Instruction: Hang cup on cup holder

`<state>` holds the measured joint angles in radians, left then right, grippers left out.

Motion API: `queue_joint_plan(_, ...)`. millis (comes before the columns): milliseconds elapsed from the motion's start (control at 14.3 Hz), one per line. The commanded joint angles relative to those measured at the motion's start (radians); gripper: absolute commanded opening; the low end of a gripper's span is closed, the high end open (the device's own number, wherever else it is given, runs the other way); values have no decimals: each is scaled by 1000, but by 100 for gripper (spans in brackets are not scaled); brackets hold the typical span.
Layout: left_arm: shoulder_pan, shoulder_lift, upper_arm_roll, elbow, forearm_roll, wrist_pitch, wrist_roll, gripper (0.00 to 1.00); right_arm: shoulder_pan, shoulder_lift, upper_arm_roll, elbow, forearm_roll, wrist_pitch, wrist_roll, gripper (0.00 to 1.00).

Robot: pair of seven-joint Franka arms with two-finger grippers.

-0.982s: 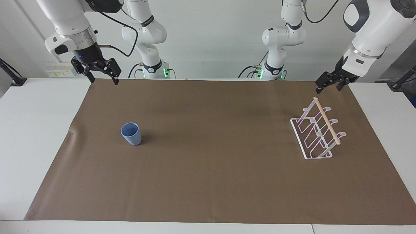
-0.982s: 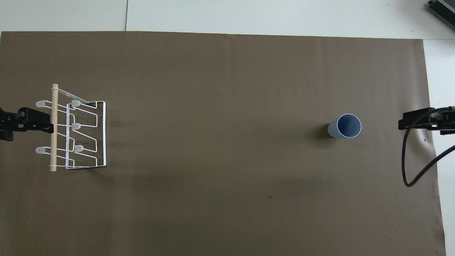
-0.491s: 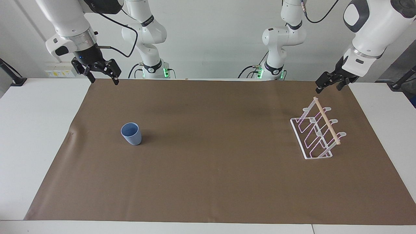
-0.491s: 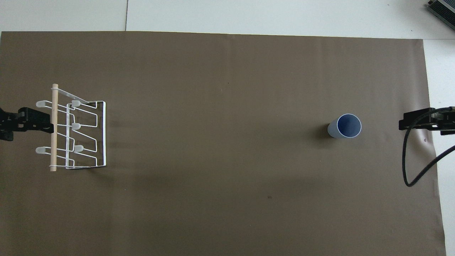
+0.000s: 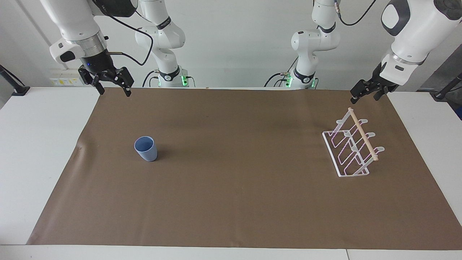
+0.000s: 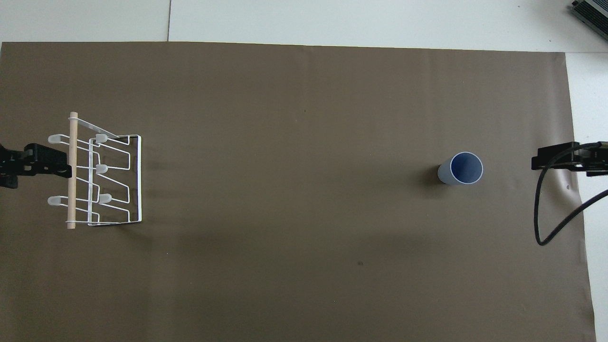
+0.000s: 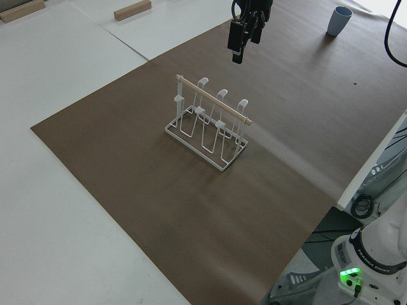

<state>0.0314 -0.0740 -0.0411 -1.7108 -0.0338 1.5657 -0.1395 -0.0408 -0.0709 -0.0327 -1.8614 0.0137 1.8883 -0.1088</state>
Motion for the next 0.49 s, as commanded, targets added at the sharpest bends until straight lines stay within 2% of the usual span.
queue_joint_plan(0, -1, -13, 3, -9, 2, 4, -3, 100, -36, 60, 8, -56, 6, 98, -98, 100)
queue_joint_plan(210, -1, -13, 3, -9, 2, 4, -3, 100, -44, 161, 8, -70, 6, 176, -160, 100)
queue_joint_plan(421, -1, -13, 3, -9, 2, 5, -3, 100, -31, 189, 10, -135, 6, 282, -158, 100)
